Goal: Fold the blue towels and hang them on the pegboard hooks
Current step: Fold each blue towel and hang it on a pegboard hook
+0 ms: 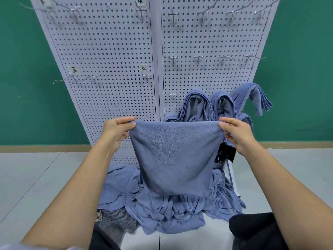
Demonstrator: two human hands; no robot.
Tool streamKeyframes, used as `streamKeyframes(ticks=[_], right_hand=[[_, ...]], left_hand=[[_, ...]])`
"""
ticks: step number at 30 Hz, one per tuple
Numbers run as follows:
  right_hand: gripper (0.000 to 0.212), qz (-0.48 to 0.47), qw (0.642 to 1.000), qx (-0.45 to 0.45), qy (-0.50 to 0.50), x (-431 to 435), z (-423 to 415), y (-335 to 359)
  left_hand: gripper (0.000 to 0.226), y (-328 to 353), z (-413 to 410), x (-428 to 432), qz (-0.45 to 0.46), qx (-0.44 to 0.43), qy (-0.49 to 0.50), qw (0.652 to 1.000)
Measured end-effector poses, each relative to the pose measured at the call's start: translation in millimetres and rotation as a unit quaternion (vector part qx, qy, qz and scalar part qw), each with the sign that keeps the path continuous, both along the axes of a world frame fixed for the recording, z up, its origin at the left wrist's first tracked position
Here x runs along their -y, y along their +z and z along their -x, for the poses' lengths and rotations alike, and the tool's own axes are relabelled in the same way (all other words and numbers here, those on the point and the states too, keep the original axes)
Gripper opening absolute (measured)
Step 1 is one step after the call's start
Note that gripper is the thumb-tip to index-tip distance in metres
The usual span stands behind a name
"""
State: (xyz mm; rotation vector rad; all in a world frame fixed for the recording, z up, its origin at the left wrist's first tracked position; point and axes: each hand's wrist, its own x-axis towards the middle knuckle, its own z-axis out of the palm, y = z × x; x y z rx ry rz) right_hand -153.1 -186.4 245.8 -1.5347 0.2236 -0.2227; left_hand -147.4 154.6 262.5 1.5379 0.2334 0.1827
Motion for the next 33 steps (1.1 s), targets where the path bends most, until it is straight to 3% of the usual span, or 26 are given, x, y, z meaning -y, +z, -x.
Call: streamKeyframes(ticks=[2, 5, 7, 10, 13, 15, 18, 22, 26, 30, 33], right_hand=[[0.024, 0.035, 0.999, 0.004, 0.004, 0.6, -0.9, -1.6], [0.028, 0.153, 0.988, 0.022, -0.009, 1.0, -1.6, -6.4], [0.022, 0.271, 0.961, 0.043, -0.039, 0.6, -1.2, -7.9], [0.011, 0.375, 0.923, 0.061, -0.065, -1.9, 1.6, -5.6], [0.014, 0.428, 0.898, 0.068, -0.074, -2.9, 1.6, -3.5], [0.015, 0.352, 0.933, 0.066, -0.043, -1.2, 2.5, -2.4], [0.016, 0.131, 0.989, 0.062, 0.025, -0.6, 8.5, 3.2], [0.016, -0.041, 0.998, 0.037, 0.043, -3.3, 9.4, 12.8], [0.017, -0.024, 0.999, -0.047, 0.003, -11.3, 3.2, 9.1], [0.007, -0.022, 0.999, -0.031, 0.027, -29.9, 4.4, 14.3], [0.007, -0.022, 0.997, -0.019, 0.076, -54.4, 11.9, 22.3]], left_hand=[[0.029, -1.1, -1.6, -1.3, -0.029, 0.005, -0.003, 1.0], [0.033, -6.1, -4.5, -1.9, -0.144, 0.037, -0.001, 0.989], [0.028, -9.3, -5.4, -2.1, -0.232, 0.069, 0.006, 0.97], [0.013, -11.8, -4.9, -4.7, -0.336, 0.094, 0.017, 0.937], [0.004, -14.6, -7.0, -11.1, -0.325, 0.081, 0.003, 0.942], [0.011, -16.7, -7.9, -16.7, -0.236, 0.052, -0.023, 0.97], [0.02, -16.2, -4.8, -20.9, -0.042, 0.04, -0.093, 0.994], [0.022, -12.0, -7.8, -26.2, 0.175, -0.028, -0.113, 0.978], [0.017, -11.1, -9.4, -9.0, 0.188, -0.104, -0.063, 0.974], [0.009, -1.6, 0.6, 26.5, 0.165, -0.073, -0.043, 0.983], [0.005, 5.3, 12.1, 55.4, 0.096, -0.043, -0.079, 0.991]])
